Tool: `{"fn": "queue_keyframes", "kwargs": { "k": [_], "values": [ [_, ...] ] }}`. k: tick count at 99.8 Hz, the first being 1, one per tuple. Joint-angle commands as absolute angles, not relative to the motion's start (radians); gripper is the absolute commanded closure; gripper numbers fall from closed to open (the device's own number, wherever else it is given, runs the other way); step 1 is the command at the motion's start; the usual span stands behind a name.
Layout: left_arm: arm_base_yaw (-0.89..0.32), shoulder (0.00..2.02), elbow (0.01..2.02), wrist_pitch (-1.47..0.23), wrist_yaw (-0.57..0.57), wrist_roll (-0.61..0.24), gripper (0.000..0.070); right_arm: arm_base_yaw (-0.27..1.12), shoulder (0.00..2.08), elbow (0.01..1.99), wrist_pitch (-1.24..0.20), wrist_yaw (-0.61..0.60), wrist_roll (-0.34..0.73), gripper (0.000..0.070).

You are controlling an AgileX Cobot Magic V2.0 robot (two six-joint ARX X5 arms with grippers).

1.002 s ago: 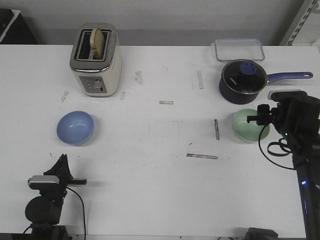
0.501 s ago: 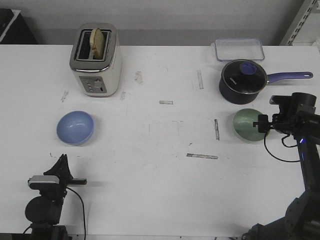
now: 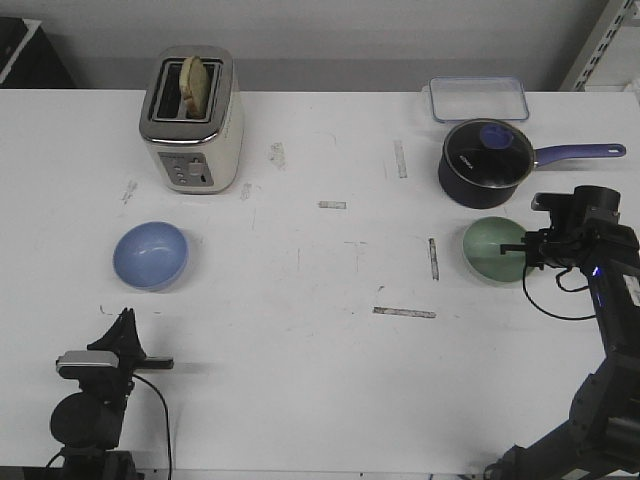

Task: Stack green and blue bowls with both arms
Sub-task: 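Slide the green bowl with the right gripper toward the table center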

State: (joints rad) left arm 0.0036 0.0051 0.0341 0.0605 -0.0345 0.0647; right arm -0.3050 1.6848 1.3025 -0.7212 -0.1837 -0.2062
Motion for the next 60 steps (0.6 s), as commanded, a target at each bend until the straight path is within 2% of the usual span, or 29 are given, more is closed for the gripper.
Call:
{"fn": "queue_keyframes", "kwargs": {
  "k": [1,18,31,43,60],
  "values": [
    [0.004,0.003,0.012,0.077,-0.034,0.063,0.0698,-0.307,1.7,1.324,-0.719,-0.184,-0.206,0.07],
    [0.004,0.003,0.012,0.077,-0.034,0.063,0.0698,-0.297,1.64,1.34,-0.745,-0.217,-0.191,0.07],
    [0.004,0.003,0.012,0.076,-0.034,0.063,0.0698,-0.239,1.538,1.354,-0.775,-0.301,-0.153,0.07],
    [0.004,0.003,0.012,0.076,-0.034,0.062,0.0698,-0.112,1.439,1.354,-0.787,-0.316,-0.131,0.07],
    [0.004,0.003,0.012,0.076,-0.034,0.063,0.0698,0.143,1.393,1.354,-0.794,-0.327,0.004,0.07]
  ]
}}
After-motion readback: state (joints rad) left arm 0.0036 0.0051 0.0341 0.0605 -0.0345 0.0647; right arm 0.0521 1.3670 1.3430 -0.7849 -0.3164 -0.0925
